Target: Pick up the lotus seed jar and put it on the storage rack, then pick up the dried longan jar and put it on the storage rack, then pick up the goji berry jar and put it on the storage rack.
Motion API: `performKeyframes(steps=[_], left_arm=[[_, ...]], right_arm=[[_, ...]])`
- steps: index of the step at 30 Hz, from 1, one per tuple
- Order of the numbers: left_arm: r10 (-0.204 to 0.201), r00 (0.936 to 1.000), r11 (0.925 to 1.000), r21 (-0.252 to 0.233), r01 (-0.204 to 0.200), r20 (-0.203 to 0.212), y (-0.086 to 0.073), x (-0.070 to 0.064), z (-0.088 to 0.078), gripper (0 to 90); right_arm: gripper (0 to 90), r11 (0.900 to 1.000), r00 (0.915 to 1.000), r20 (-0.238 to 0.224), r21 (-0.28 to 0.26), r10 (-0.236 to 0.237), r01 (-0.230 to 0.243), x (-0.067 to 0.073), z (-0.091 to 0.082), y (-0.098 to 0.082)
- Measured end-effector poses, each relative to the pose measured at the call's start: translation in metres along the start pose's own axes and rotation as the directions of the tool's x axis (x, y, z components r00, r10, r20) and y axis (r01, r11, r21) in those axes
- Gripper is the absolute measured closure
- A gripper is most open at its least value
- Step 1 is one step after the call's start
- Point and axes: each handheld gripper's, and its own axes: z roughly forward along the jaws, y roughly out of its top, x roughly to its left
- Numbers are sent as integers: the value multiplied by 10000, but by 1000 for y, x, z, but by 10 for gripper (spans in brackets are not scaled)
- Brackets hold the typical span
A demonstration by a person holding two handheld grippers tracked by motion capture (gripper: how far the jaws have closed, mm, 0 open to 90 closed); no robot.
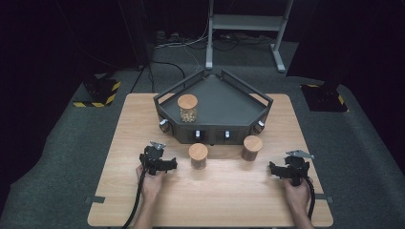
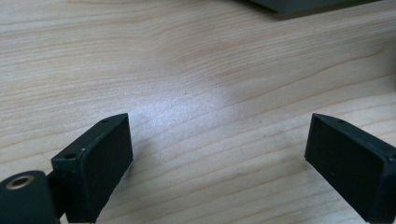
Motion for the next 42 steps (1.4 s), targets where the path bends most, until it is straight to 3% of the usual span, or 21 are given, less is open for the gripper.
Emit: performKeyframes(steps=[15, 42], left_arm=[[20, 10000, 9958, -920, -19, 10, -11, 0, 2, 47], [-87, 10000, 9959, -904, 90, 34, -11, -1, 2, 39]], right_arm=[[30, 10000, 10000, 40, 6, 34, -34, 0, 1, 1], [25, 9999, 9999, 114, 27, 99, -100, 1, 1, 1]])
